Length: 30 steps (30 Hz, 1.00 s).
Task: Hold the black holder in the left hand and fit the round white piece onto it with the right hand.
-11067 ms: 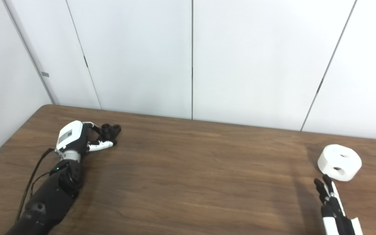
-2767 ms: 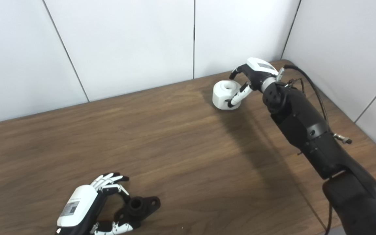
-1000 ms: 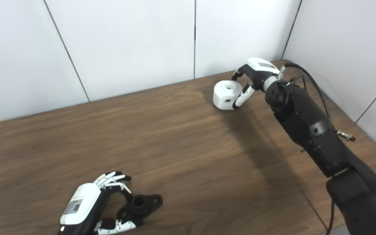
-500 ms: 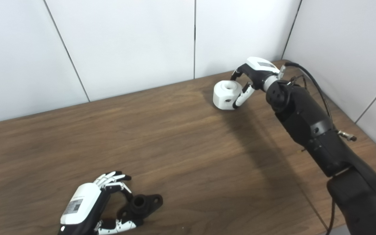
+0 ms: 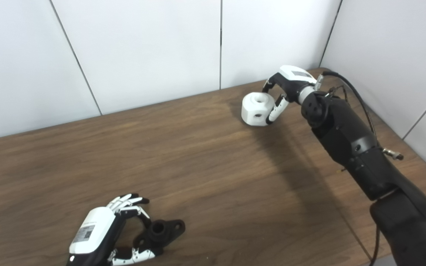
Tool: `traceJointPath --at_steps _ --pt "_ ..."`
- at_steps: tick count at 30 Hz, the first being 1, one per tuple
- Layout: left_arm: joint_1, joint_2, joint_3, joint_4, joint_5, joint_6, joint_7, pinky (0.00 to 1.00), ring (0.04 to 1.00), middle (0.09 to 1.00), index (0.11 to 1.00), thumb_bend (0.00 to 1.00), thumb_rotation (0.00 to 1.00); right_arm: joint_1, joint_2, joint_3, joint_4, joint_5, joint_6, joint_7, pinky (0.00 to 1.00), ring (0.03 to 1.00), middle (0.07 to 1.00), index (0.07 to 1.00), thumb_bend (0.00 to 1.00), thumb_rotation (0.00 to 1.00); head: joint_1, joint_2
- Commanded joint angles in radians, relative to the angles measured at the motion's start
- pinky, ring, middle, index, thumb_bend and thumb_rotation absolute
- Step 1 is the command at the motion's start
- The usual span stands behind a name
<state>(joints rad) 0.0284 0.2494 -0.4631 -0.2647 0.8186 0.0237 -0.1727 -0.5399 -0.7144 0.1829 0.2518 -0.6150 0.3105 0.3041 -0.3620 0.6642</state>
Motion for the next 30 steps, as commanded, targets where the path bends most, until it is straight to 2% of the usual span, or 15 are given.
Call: traceJointPath --at_steps 1,7,15,22,30 --pt "0.031 0.005 -0.024 0.031 0.001 0.048 -0.091 0.9 0.9 0.818 0.486 0.52 0.05 -0.039 -0.036 -0.011 -0.018 -0.014 -0.055 -0.048 0.86 0.894 0.797 0.493 0.54 0.13 0.001 0.002" --pt "0.032 0.003 -0.021 0.027 -0.003 0.054 -0.096 0.9 0.9 0.82 0.486 0.52 0.05 -0.034 -0.036 -0.007 -0.014 -0.028 -0.075 -0.052 0.86 0.9 0.799 0.486 0.52 0.13 0.003 0.002" --pt "0.031 0.0 -0.022 0.02 0.001 0.058 -0.099 0.89 0.899 0.82 0.486 0.52 0.05 -0.041 -0.035 -0.005 -0.011 -0.036 -0.068 -0.039 0.88 0.916 0.812 0.486 0.52 0.13 0.004 0.007" --pt "0.03 0.0 -0.022 0.019 0.002 0.065 -0.107 0.9 0.904 0.822 0.486 0.52 0.05 -0.033 -0.037 -0.01 -0.054 -0.04 -0.042 -0.019 0.87 0.923 0.812 0.486 0.52 0.13 0.008 0.008" --pt "0.031 0.006 -0.018 0.022 -0.009 0.05 -0.098 0.89 0.9 0.817 0.486 0.52 0.05 -0.005 -0.051 -0.005 -0.251 -0.085 0.017 0.088 0.94 0.941 0.818 0.486 0.52 0.13 0.018 0.013"
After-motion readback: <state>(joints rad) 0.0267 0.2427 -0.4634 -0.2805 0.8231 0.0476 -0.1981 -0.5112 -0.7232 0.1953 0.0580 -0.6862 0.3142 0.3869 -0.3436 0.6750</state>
